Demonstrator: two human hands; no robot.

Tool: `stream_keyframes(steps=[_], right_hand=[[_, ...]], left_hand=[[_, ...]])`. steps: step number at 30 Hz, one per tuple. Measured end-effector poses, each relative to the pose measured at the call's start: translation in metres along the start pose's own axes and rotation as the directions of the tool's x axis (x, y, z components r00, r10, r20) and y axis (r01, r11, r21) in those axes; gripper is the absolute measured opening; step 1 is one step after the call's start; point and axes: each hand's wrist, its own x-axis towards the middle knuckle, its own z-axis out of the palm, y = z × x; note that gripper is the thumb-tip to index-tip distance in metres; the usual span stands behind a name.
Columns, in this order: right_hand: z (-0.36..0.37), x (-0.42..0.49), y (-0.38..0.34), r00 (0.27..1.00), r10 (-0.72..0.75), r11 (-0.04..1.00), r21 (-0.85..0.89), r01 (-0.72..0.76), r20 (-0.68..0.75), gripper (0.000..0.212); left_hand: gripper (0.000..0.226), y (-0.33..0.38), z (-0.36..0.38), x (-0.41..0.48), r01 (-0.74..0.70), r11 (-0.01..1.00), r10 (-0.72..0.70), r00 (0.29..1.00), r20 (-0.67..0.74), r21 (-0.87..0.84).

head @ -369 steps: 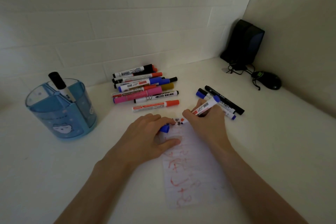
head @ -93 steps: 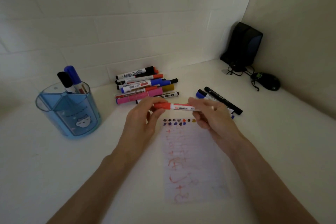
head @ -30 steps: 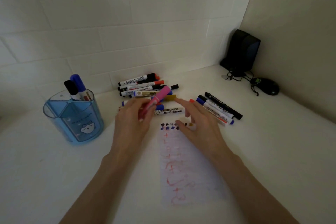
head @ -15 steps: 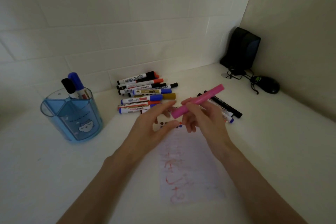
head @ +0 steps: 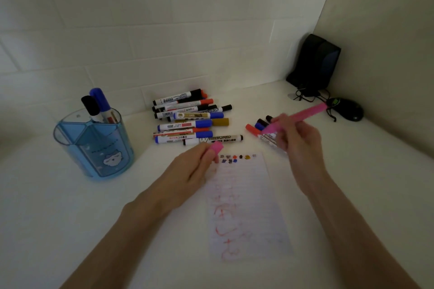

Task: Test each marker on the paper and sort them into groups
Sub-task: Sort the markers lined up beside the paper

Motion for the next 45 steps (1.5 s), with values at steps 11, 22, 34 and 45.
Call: stream_keyframes(steps=[11, 22, 34, 45], right_hand=[[0.018, -0.012, 0.021, 0.994, 0.101, 0.985, -0.14, -0.105, -0.036, 0.026], [0.034, -0.011, 0.044, 0.999, 0.002, 0.929, -0.369, -0.016, -0.038, 0.029], [0.033, -0.01, 0.05, 0.997, -0.082, 0.905, -0.418, 0.077, 0.004, 0.033], [0.032, -0.009, 0.045, 0.998, -0.056, 0.923, -0.382, 0.045, -0.018, 0.028]], left_hand=[[0.045, -0.004, -0.001, 0.001, -0.236, 0.896, 0.213, 0.972, 0.103, 0.377], [0.044, -0.006, 0.002, 0.0, -0.257, 0.891, 0.236, 0.967, 0.1, 0.375], [0.045, -0.005, 0.002, -0.001, -0.252, 0.899, 0.233, 0.968, 0.096, 0.359], [0.043, -0.007, 0.002, 0.0, -0.243, 0.905, 0.226, 0.97, 0.089, 0.35]])
